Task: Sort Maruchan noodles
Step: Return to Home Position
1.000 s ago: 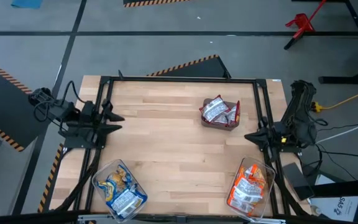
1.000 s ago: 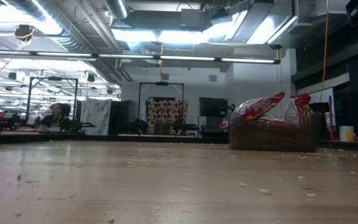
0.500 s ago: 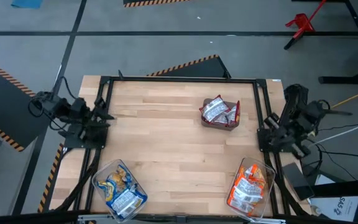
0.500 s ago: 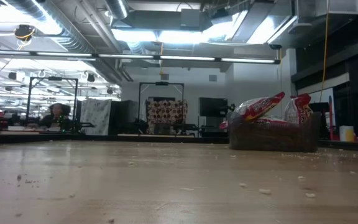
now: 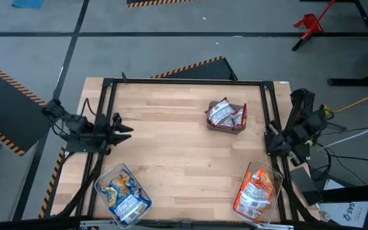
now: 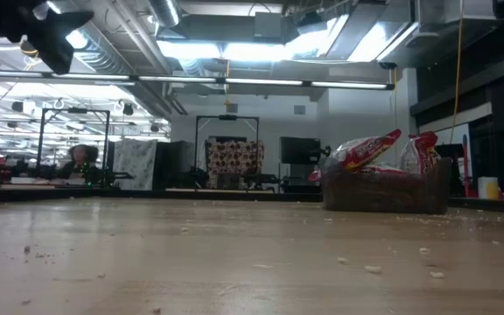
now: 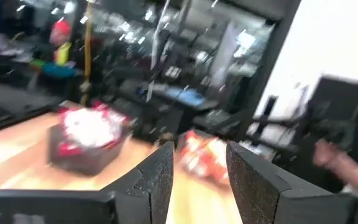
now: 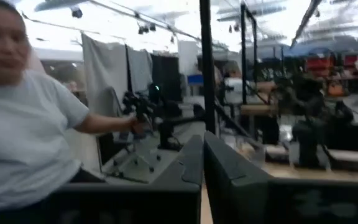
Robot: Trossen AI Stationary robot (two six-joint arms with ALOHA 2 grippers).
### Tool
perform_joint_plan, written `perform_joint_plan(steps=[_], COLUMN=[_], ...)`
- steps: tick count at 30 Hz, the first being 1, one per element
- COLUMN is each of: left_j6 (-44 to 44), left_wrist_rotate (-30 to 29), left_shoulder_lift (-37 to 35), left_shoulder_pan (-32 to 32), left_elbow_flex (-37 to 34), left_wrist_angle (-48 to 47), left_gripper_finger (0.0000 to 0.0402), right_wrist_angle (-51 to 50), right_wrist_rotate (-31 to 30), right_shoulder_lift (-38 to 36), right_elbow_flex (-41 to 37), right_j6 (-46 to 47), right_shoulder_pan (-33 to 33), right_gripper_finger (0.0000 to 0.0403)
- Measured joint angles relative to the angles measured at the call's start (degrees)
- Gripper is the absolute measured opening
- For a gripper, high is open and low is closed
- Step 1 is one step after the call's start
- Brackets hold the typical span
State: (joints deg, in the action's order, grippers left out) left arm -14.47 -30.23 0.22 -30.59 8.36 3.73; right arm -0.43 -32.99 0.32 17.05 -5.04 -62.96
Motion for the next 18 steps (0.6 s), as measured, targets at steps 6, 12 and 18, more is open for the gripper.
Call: perform_joint_plan(steps=[6,12,18], left_j6=[2.6,2.7,2.9], left_wrist_rotate=[3.5,5.7,5.7], left_shoulder_lift=[-0.1,0.0,-0.1], left_shoulder_pan=[0.0,0.0,0.0], left_elbow_flex=[-7.5,-7.9,-7.9], left_wrist_angle=[11.3,10.8,9.8], left_gripper_finger=[0.0141,0.0141,0.0141], right_wrist_angle=[7.3,17.2,14.8], right_wrist_rotate=[-1.9,-1.5,0.4], right_shoulder_lift=[0.0,0.0,0.0], right_elbow_flex=[-8.4,-16.6,-16.6], right_j6=[3.7,3.1,2.9], right_shoulder_pan=[0.0,0.1,1.3], right_gripper_finger=[0.0001,0.0001,0.0001])
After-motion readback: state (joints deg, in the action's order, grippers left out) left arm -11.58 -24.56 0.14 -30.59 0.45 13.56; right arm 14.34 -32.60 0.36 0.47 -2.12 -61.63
